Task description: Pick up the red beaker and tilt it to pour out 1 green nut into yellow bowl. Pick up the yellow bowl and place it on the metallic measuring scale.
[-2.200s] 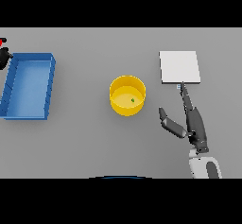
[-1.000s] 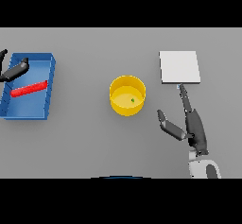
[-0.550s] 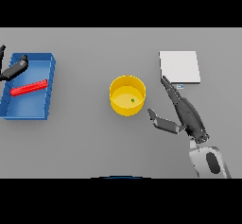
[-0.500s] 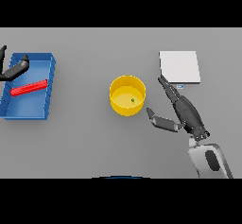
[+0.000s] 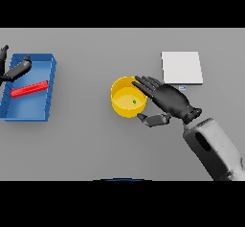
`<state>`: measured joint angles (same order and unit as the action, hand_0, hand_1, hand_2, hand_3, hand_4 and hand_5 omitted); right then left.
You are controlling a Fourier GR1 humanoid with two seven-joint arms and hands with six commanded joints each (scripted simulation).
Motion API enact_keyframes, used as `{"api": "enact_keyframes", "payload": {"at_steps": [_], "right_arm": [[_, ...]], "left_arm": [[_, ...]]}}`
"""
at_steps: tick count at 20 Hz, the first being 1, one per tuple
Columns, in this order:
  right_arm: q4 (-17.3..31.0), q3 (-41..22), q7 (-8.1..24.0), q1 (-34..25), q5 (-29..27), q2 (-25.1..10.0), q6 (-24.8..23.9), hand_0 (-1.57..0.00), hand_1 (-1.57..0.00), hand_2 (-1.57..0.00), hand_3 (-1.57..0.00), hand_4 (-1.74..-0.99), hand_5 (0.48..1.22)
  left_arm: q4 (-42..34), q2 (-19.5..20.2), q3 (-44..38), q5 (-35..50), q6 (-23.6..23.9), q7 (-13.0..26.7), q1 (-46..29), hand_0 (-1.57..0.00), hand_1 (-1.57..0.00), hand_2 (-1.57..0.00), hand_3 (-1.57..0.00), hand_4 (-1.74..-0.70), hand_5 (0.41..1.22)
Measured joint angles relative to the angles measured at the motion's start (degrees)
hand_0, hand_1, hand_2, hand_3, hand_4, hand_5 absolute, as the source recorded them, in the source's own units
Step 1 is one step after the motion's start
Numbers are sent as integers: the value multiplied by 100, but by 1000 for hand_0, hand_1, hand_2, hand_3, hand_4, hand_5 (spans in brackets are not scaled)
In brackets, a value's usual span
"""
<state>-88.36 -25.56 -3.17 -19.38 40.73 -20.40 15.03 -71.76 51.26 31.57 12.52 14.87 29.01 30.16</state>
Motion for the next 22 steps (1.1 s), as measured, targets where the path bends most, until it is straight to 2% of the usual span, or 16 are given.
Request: {"api": "enact_keyframes", "payload": {"at_steps": [7,11,13,16,22], "right_arm": [[690,-435,-414,-842,167,-50,604,1,1,1,1,-1255,686],[1216,-629,-467,-1165,217,115,817,1,1,1,1,-1243,682],[1301,-687,-463,-1244,207,176,930,1,1,1,1,-1260,679],[1676,-871,-478,-1417,346,243,1028,1,1,1,1,-1288,671],[1926,-1088,-470,-1632,503,247,1254,1,1,1,1,-1304,703]], "left_arm": [[8,67,0,-8,-58,-24,9,1,1,1,1,-794,717],[90,-17,47,-41,-53,-1,34,1,1,1,1,-795,729],[59,17,28,-31,-67,-104,18,1,1,1,1,-796,733],[10,37,27,-31,-44,-62,5,1,1,1,1,-798,735],[60,61,27,-60,-63,-83,15,1,1,1,1,-795,732]]}}
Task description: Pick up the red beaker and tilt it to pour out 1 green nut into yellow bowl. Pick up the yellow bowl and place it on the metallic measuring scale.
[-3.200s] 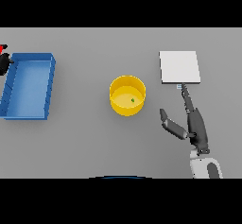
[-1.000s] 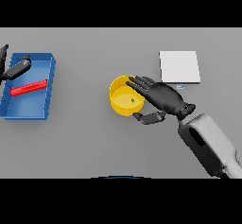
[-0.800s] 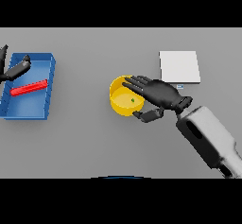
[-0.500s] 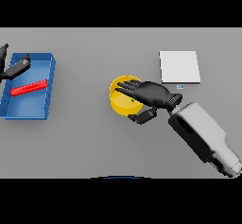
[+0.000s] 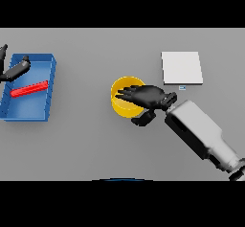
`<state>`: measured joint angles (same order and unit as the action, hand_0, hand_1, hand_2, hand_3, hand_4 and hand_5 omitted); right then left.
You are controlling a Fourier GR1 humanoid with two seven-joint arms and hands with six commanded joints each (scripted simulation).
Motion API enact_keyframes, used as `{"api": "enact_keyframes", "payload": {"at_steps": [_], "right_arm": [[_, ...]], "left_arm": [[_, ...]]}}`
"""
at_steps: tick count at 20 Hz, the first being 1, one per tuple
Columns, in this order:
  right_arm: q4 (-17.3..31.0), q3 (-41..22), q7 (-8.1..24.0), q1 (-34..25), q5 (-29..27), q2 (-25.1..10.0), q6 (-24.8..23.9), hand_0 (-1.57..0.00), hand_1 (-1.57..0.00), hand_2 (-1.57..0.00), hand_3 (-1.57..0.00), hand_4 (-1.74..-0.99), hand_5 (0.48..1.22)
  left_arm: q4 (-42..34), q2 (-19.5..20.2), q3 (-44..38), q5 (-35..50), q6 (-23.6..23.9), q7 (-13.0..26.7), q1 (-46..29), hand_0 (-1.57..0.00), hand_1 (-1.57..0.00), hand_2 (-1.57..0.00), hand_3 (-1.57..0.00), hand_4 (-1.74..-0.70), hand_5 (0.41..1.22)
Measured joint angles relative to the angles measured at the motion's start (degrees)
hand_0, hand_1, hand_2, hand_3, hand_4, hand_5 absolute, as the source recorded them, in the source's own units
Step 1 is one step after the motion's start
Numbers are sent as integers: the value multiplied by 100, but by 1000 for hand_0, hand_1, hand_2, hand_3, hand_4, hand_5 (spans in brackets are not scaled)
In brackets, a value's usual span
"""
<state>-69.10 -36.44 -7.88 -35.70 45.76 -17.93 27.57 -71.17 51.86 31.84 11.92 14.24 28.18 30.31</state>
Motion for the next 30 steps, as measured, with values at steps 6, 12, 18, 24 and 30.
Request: {"api": "enact_keyframes", "payload": {"at_steps": [6,12,18,24,30], "right_arm": [[163,-123,222,-135,111,152,97,-258,-236,-233,-249,-1387,900],[91,-218,125,-126,21,10,397,-1223,-1200,-1183,-932,-1628,1137],[-42,-227,247,-117,-171,-85,522,-1480,-1474,-1424,-1176,-1711,1199],[-419,4,300,-308,-456,-316,762,-1547,-1545,-1490,-1329,-1732,1215],[-1282,359,869,-444,-670,-720,1223,-1565,-1564,-1550,-1286,-1723,1219]], "left_arm": [[-54,6,-18,45,-24,-87,-17,1,1,1,1,-793,722],[-26,23,-55,15,59,23,38,1,1,1,1,-799,727],[-282,165,-83,104,46,41,-85,1,1,1,1,-806,724],[-191,171,-90,86,17,9,-62,1,1,1,1,-799,723],[-144,97,-27,16,17,62,22,1,1,1,1,-803,723]]}}
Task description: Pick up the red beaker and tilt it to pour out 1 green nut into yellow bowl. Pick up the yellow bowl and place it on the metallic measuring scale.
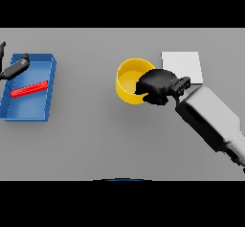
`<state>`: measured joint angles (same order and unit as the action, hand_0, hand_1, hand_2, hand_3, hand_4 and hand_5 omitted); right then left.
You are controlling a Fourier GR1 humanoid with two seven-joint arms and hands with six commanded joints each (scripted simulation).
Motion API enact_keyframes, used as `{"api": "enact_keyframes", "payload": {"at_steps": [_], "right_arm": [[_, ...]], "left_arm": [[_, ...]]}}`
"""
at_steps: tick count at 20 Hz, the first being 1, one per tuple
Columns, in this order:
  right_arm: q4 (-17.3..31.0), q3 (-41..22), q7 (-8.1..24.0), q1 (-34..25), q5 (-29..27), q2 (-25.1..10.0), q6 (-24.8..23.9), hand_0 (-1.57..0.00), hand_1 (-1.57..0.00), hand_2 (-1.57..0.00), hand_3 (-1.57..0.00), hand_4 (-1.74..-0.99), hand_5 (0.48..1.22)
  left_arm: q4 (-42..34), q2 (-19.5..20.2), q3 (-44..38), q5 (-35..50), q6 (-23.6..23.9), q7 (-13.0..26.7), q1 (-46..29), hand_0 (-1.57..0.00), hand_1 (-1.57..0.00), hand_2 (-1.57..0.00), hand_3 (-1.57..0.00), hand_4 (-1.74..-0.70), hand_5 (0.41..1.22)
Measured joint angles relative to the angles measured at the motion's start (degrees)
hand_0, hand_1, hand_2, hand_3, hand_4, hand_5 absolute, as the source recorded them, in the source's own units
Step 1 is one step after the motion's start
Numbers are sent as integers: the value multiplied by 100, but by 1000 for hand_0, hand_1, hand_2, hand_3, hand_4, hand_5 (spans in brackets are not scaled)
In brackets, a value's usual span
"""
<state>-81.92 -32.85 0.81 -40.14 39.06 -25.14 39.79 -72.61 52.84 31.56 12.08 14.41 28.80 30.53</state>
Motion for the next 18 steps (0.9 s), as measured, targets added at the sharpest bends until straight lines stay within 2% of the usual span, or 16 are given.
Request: {"api": "enact_keyframes", "payload": {"at_steps": [2,4,7,8,9,14,16,18], "right_arm": [[-69,114,138,6,-81,-61,71,-1567,-1567,-1557,-1248,-1720,1219],[-122,171,124,63,-126,-182,91,-1568,-1568,-1562,-1243,-1719,1220],[6,239,-103,-190,-51,-371,-78,-1570,-1570,-1567,-1318,-1720,1220],[41,283,-224,-193,-27,-537,-129,-1570,-1570,-1567,-1325,-1720,1221],[111,343,-172,-239,-11,-584,-184,-1570,-1570,-1568,-1298,-1720,1221],[840,612,-316,-448,87,-849,-611,-1571,-1571,-1570,-1220,-1720,1221],[1173,736,-240,-492,46,-845,-706,-1571,-1571,-1570,-1205,-1720,1221],[1593,810,-372,-527,74,-871,-923,-1571,-1571,-1571,-1181,-1720,1221]], "left_arm": [[-59,19,-29,57,-2,38,-20,1,1,1,1,-808,723],[-79,33,-30,56,-8,-23,-53,1,1,1,1,-799,723],[-74,51,-26,11,14,-49,-40,1,1,1,1,-809,735],[-126,145,-91,65,15,-87,-116,1,1,1,1,-811,741],[-72,104,-95,76,1,-23,-59,1,1,1,1,-808,742],[-352,169,-13,31,63,269,-91,1,1,1,1,-811,743],[-389,190,-32,64,78,337,-115,1,1,1,1,-824,759],[-418,200,-21,63,90,467,-117,1,1,1,1,-833,769]]}}
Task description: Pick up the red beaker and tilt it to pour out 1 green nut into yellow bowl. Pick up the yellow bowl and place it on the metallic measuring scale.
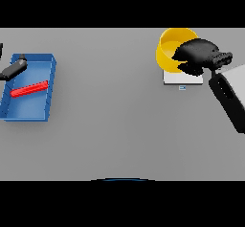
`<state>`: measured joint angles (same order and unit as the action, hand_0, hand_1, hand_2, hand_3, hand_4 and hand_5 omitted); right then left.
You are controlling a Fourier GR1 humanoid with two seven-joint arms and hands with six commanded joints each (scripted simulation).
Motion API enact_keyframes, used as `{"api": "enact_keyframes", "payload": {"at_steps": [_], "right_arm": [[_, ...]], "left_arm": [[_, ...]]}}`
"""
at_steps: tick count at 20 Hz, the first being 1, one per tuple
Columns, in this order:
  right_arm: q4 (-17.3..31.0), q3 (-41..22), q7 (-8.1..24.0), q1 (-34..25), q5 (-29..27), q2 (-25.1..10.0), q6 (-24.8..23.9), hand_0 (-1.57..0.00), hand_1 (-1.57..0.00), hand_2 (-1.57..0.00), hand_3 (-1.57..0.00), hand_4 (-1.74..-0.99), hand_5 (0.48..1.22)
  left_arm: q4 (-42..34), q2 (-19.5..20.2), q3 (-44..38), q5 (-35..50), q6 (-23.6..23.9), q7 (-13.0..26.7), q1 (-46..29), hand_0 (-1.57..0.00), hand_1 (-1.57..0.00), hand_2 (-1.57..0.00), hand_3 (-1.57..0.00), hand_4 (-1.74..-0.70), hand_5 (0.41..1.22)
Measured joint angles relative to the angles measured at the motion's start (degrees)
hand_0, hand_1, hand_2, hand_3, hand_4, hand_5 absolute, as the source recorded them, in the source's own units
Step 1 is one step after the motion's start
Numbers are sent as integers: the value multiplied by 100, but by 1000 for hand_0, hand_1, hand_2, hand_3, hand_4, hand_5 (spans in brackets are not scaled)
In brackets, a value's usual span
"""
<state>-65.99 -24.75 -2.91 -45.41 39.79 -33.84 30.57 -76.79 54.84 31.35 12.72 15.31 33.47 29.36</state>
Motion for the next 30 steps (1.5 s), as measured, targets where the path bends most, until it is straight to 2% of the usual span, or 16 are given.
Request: {"api": "enact_keyframes", "payload": {"at_steps": [2,4,5,6,8,11,16,18,20,21,22,23,25,27,30], "right_arm": [[358,5,-133,-28,45,-17,-151,-1571,-1571,-1571,-1168,-1720,1221],[714,24,-108,-135,41,40,-257,-1571,-1571,-1571,-1211,-1722,1221],[977,34,-238,-208,60,12,-374,-1571,-1571,-1571,-1227,-1722,1221],[1116,31,-193,-203,34,43,-448,-1571,-1571,-1571,-1254,-1722,1221],[1467,-33,-325,-217,110,47,-638,-1571,-1566,-1571,-1360,-1724,1221],[1940,-90,-450,-298,173,194,-956,-1571,-1561,-1571,-1432,-1725,1221],[2585,-147,-420,-449,201,468,-1223,-1571,-1475,-1567,-1510,-1727,1221],[2734,-160,-513,-502,177,507,-1284,-1548,-1420,-1568,-1481,-1721,1221],[2823,-174,-588,-514,140,506,-1269,-1536,-1411,-1569,-1165,-1728,1221],[2944,-162,-517,-572,119,554,-1231,-1543,-1443,-1496,-1022,-1659,1221],[2992,-141,-535,-600,90,556,-1160,-1525,-1350,-1348,-907,-1596,1134],[3042,-119,-467,-616,74,574,-1178,-1219,-1083,-1132,-824,-1548,1053],[3088,-82,-486,-646,29,570,-1104,-780,-692,-810,-711,-1470,928],[3161,-101,-538,-678,49,597,-1088,-499,-443,-597,-635,-1425,851],[3255,-110,-647,-688,52,587,-1052,-255,-226,-390,-541,-1385,780]], "left_arm": [[-1,47,-17,-26,23,-86,-58,1,1,1,1,-829,774],[-48,93,-44,-1,46,-128,-135,1,1,1,1,-823,765],[-53,81,-46,15,19,-63,-74,1,1,1,1,-819,763],[-1,82,-39,-4,-2,29,-18,1,1,1,1,-818,759],[15,87,-53,4,-21,4,-10,1,1,1,1,-814,757],[-60,42,34,-57,18,78,-22,1,1,1,1,-801,743],[52,11,10,-50,-22,-32,19,1,1,1,1,-805,728],[104,-8,-12,-45,-2,-40,30,1,1,1,1,-806,734],[19,-8,13,-50,9,-16,27,1,1,1,1,-811,740],[-9,-4,7,-32,-5,41,64,1,1,1,1,-813,745],[-12,5,4,-21,-12,45,47,1,1,1,1,-812,745],[31,-15,13,-22,-29,31,44,1,1,1,1,-812,744],[48,-18,0,-3,-39,71,63,1,1,1,1,-812,745],[100,-83,55,-62,-30,76,89,1,1,1,1,-805,740],[357,-185,36,-85,-99,-50,220,1,1,1,1,-810,739]]}}
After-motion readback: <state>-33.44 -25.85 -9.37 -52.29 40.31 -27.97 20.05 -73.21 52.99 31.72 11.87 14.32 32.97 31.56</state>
